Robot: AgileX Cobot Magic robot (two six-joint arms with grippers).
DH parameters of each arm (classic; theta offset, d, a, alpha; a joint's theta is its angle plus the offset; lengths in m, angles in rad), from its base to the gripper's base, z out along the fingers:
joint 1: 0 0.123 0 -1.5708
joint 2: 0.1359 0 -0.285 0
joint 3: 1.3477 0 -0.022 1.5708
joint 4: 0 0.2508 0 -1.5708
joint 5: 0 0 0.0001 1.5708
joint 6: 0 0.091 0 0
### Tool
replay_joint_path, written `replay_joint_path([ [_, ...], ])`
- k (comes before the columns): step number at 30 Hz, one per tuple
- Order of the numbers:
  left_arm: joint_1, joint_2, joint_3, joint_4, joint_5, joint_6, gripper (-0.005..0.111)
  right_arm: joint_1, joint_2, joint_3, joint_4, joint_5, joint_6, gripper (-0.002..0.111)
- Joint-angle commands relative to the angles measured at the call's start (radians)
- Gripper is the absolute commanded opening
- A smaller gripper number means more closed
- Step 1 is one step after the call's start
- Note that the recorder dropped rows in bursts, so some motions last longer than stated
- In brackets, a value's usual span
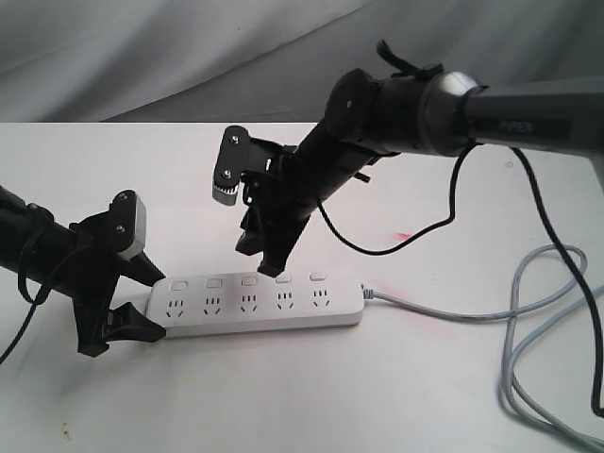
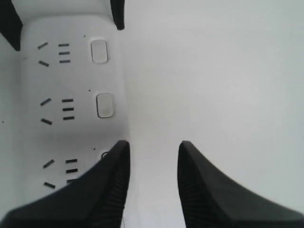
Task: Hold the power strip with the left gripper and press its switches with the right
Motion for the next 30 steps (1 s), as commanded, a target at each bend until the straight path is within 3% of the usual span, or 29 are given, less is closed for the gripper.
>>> replay_joint_path([
  [1,0.001,0.0,-0.005,-0.003,0.015,-0.002,0.061,-0.026,-0.04,0.004,-0.015,0.043,0.018,0.032],
  [7,0.001,0.0,-0.005,-0.003,0.015,-0.002,0.061,-0.067,-0.051,0.004,-0.025,0.134,0.054,0.032],
  [30,0.001,0.0,-0.005,-0.003,0.015,-0.002,0.061,-0.08,0.033,0.004,-0.02,0.134,0.072,0.032],
])
